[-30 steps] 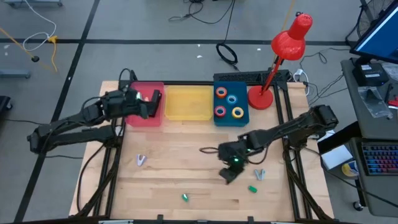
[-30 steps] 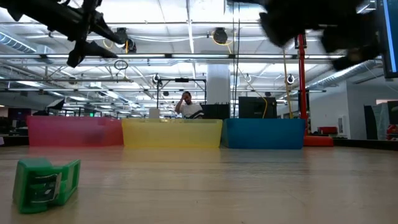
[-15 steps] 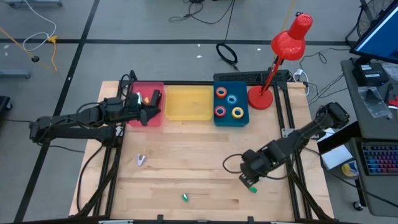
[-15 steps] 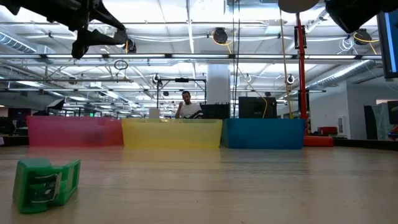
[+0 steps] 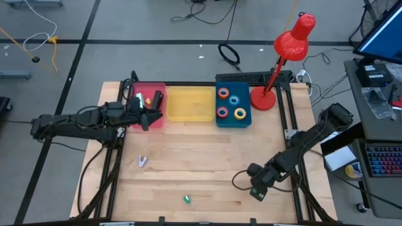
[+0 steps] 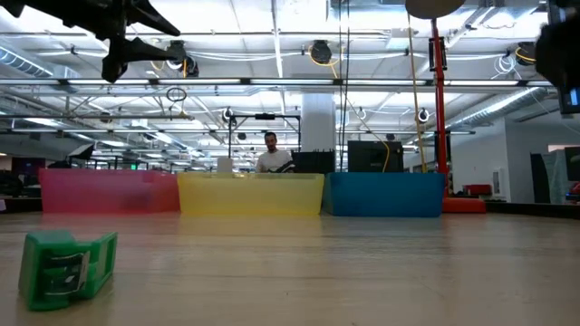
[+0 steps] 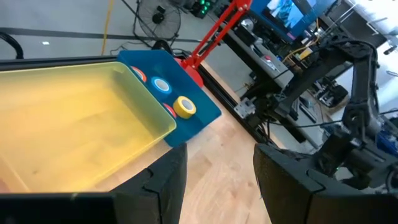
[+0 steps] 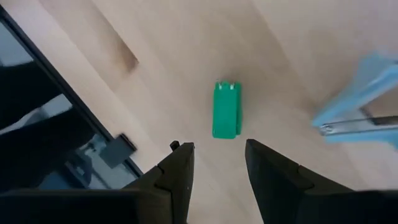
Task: Pick and place Stapler, Stapler remover, tape
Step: Put the right green stapler into the red bin
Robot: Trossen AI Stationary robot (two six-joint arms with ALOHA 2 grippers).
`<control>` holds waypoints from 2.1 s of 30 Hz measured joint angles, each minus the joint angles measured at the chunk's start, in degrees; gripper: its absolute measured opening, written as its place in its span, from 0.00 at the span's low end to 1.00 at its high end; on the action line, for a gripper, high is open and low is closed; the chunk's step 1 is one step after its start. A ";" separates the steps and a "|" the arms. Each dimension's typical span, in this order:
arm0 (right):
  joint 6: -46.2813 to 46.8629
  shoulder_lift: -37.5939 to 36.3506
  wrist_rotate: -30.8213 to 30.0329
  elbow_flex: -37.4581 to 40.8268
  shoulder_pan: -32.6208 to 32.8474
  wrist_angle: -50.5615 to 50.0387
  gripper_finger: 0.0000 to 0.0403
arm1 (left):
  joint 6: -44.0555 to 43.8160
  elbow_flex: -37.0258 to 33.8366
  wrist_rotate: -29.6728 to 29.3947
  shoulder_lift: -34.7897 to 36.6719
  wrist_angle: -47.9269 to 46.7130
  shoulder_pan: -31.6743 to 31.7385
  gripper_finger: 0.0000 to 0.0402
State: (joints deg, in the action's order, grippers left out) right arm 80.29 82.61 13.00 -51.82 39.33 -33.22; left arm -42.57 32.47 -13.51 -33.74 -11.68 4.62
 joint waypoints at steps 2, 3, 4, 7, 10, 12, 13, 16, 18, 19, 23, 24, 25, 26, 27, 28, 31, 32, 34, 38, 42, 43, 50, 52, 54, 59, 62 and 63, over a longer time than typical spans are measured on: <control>0.24 0.00 2.14 2.81 0.18 3.56 0.34 | 0.01 0.00 -0.71 0.00 0.01 -0.35 0.46; 0.94 0.00 3.12 4.10 0.18 5.09 0.34 | 0.02 0.00 -1.07 0.00 0.01 -0.54 0.46; 1.55 0.00 3.82 5.22 0.18 6.49 0.34 | 0.02 0.00 -1.53 0.00 0.00 -0.75 0.46; 2.53 0.00 5.09 7.89 0.18 8.24 0.33 | 0.02 0.00 -2.91 0.00 0.00 -1.31 0.46; 4.23 0.00 5.09 9.33 0.18 8.54 0.33 | -0.09 0.00 -3.76 0.00 0.00 -1.69 0.46; 4.39 0.00 5.11 9.53 0.18 8.58 0.33 | -0.68 0.00 -4.26 0.00 0.00 -1.87 0.46; 4.21 0.00 5.11 9.53 0.18 8.77 0.33 | -1.06 0.00 -4.56 0.00 0.00 -2.06 0.46; 3.41 -0.46 5.10 9.53 0.18 9.35 0.33 | -1.33 0.00 -4.81 0.00 0.00 -2.16 0.46; 3.19 -1.24 5.06 9.53 0.18 9.72 0.33 | -1.45 0.00 -4.84 0.00 0.00 -2.16 0.46; 3.17 -1.72 4.86 9.53 0.18 9.71 0.33 | -1.46 0.00 -4.84 0.00 -0.02 -2.14 0.46; 3.43 -4.51 2.14 9.53 0.18 11.16 0.33 | -1.46 0.00 -4.86 0.00 -0.02 -2.14 0.46; 3.36 -5.32 1.55 9.53 0.16 11.48 0.33 | -1.46 0.00 -4.86 0.00 -0.02 -2.14 0.46; 2.99 -6.08 0.54 9.53 0.16 11.92 0.33 | -1.46 0.00 -4.86 0.00 -0.02 -2.14 0.46; 2.40 -6.76 -0.60 9.53 0.16 12.43 0.33 | -1.46 0.00 -4.86 0.00 -0.02 -2.14 0.46; 1.64 -7.40 -1.99 9.53 0.16 12.77 0.34 | -1.43 0.00 -4.86 0.00 -0.02 -2.14 0.46; 0.88 -7.96 -3.35 9.53 0.16 13.15 0.34 | -1.32 0.00 -4.86 0.00 -0.02 -2.14 0.46; -2.33 -8.55 -5.39 9.53 0.15 15.53 0.34 | -1.25 0.00 -4.88 0.00 -0.02 -2.14 0.46; -3.28 -8.63 -5.46 9.53 0.13 15.89 0.34 | -1.25 0.00 -4.88 0.00 -0.02 -2.14 0.46; -4.42 -8.63 -5.41 9.53 0.13 15.86 0.34 | -1.23 0.00 -4.88 0.00 -0.02 -2.14 0.46; -4.46 -8.63 -5.27 9.53 -0.07 13.75 0.34 | -1.22 0.00 -4.88 0.00 -0.04 -2.14 0.46; -1.57 -8.63 -5.30 9.53 -1.01 13.19 0.34 | -1.25 0.00 -4.88 0.00 -0.03 -2.14 0.46; -1.27 -8.63 -5.30 9.53 -1.18 13.26 0.34 | -1.25 0.00 -4.90 0.00 -0.04 -2.14 0.46; -1.70 -8.63 -5.27 9.53 -1.52 13.24 0.34 | -1.31 0.00 -5.03 0.00 -0.04 -2.14 0.46; -2.15 -8.63 -5.27 9.53 -1.50 13.25 0.34 | -1.36 0.00 -5.03 0.00 -0.02 -2.14 0.46; -1.76 -8.63 -5.27 9.53 -1.44 13.26 0.34 | -1.57 0.00 -5.01 0.00 -0.03 -2.14 0.46; -2.04 -8.61 -5.31 9.53 -1.44 13.26 0.34 | -2.16 0.00 -5.01 0.00 -0.02 -2.14 0.46; -2.40 -8.61 -5.55 9.53 -1.44 13.26 0.34 | -2.19 0.00 -5.01 0.00 -0.03 -2.14 0.46; -2.42 -8.61 -6.00 9.51 -1.44 13.26 0.33 | -2.19 0.00 -5.01 0.00 -0.03 -2.14 0.46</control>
State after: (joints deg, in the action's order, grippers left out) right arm 77.87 74.00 7.00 -42.30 37.89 -19.97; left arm -44.75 32.47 -18.52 -33.74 -11.71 2.48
